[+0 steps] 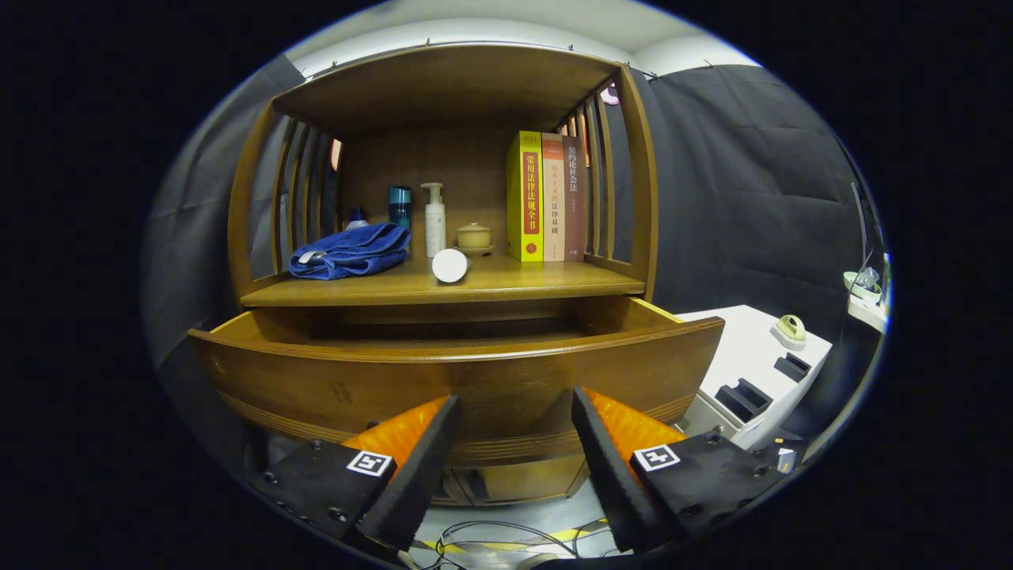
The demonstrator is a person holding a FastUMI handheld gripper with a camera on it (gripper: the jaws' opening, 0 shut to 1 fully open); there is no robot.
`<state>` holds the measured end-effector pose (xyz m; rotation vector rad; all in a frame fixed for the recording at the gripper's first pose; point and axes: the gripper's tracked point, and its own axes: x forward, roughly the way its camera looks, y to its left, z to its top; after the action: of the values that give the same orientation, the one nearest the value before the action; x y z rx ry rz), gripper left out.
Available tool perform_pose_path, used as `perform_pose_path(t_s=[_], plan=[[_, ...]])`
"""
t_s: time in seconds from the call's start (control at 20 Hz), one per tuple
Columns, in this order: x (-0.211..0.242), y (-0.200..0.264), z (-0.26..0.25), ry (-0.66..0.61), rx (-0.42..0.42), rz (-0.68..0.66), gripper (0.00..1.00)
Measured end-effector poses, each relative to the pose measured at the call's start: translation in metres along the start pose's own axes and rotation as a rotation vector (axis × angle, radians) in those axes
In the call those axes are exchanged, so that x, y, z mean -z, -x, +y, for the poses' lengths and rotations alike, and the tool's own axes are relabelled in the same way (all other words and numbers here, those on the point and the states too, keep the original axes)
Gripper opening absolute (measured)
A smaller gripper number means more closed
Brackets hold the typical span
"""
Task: Pull open the drawer, take out the items inside it, and place them on the countertop above the cabinet.
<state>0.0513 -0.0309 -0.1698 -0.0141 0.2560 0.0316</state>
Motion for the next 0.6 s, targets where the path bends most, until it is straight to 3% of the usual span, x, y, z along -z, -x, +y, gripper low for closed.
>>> perform_pose_path(t_s=[0.6], plan=[[-0.014,-0.057,0.008,-0.015,0.008,0.003,0.95]])
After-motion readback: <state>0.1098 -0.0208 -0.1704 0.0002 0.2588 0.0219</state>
